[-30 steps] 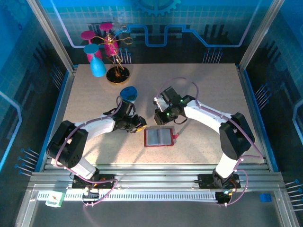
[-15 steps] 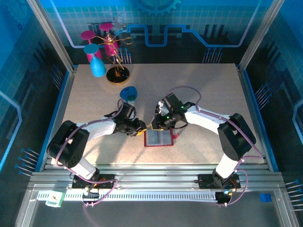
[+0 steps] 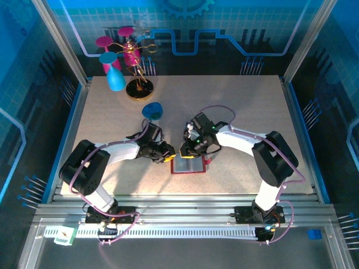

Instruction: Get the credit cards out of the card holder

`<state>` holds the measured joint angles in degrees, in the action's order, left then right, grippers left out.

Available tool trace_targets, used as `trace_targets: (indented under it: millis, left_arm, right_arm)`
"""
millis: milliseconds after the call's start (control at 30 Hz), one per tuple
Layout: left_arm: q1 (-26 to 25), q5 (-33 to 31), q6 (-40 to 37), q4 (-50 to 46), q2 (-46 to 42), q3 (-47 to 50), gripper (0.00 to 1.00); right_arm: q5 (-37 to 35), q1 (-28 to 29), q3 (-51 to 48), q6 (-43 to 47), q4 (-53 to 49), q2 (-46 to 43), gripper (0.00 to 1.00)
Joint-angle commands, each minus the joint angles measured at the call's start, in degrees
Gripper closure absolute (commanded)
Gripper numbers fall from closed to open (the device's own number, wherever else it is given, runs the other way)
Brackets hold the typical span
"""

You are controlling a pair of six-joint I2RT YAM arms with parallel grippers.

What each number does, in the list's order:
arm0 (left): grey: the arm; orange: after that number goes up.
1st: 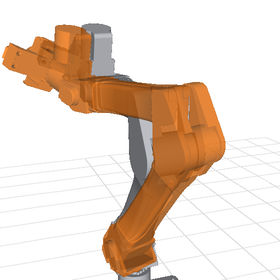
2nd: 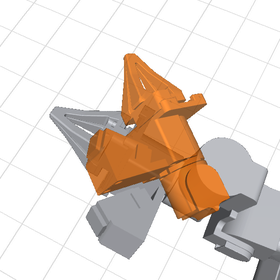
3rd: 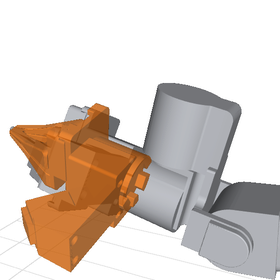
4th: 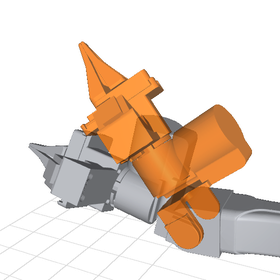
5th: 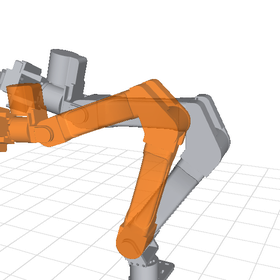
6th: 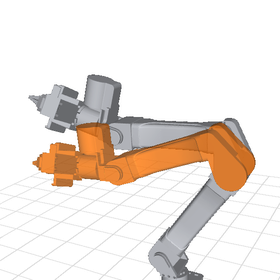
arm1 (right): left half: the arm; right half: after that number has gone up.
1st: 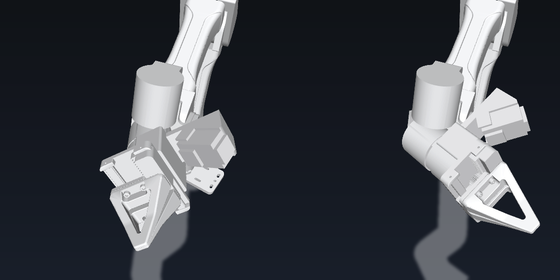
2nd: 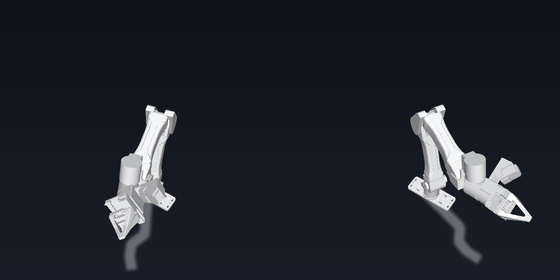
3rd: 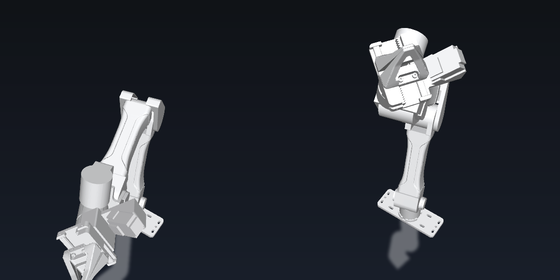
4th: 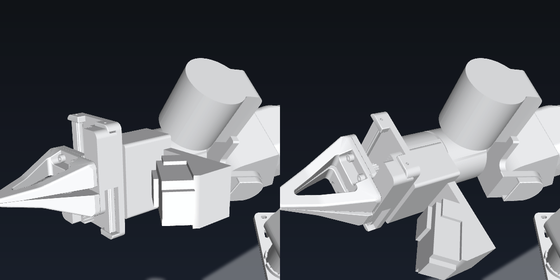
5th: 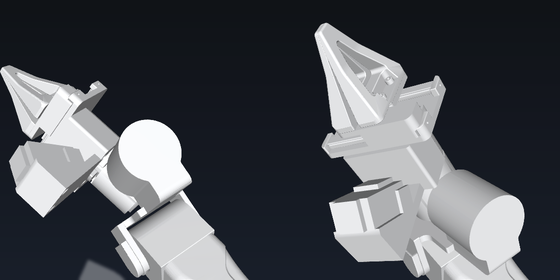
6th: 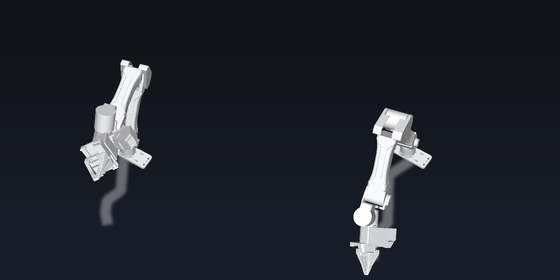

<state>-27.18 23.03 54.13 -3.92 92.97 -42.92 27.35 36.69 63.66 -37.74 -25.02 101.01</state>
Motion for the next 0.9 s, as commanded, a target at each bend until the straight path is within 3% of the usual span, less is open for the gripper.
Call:
trace_targets:
  millis: [0, 867]
  left_arm:
    - [-0.50, 0.97, 1.16, 0.64, 0.80, 0.80, 0.76]
    - [-0.46, -0.53, 1.07, -0.56, 1.43, 0.52, 0.75]
  right_arm:
    - [1.58, 0.36, -1.07, -0.30, -0.55, 1.62, 0.79]
    - [4.47, 0.32, -3.30, -1.64, 2.88, 5.63, 0.73]
